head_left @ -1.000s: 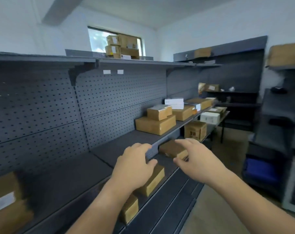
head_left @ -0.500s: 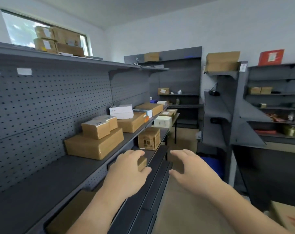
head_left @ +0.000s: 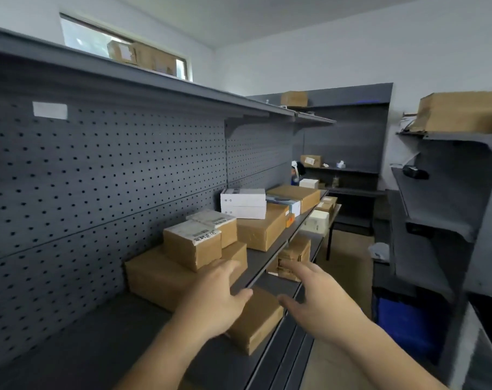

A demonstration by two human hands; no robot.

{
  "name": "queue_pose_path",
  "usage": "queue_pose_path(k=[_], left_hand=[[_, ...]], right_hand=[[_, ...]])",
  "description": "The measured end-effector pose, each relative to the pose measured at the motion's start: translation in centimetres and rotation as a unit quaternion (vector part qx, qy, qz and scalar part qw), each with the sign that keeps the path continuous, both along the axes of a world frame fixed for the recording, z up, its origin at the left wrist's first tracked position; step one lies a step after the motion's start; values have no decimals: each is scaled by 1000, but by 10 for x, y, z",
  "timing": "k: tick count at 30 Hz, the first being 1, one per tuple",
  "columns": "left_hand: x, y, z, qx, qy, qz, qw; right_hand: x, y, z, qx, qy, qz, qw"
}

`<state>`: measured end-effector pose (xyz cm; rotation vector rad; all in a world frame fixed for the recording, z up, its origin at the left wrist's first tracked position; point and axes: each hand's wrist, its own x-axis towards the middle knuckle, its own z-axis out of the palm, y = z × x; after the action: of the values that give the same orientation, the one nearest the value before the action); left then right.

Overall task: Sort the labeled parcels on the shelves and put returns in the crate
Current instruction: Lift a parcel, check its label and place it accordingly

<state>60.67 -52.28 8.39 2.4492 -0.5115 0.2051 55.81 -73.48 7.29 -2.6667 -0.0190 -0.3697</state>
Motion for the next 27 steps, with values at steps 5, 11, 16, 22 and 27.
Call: queue_pose_path(k=[5,11,16,22,27], left_hand=[[42,21,-5,-22,12,84,996],[77,28,-12,-74,6,213,974],[100,20,-21,-92,11,315,945],[114,-3,-32,-135,32,340,930],[114,-14,-32,-195,36,363,910]], right_hand=[[82,15,-4,15,-14,81,996],[169,29,-7,53,-14,183,982],[225,34,-10,119,2,251,961],[255,35,-30,197,21,287,937],[258,42,-32,240,14,310,920]])
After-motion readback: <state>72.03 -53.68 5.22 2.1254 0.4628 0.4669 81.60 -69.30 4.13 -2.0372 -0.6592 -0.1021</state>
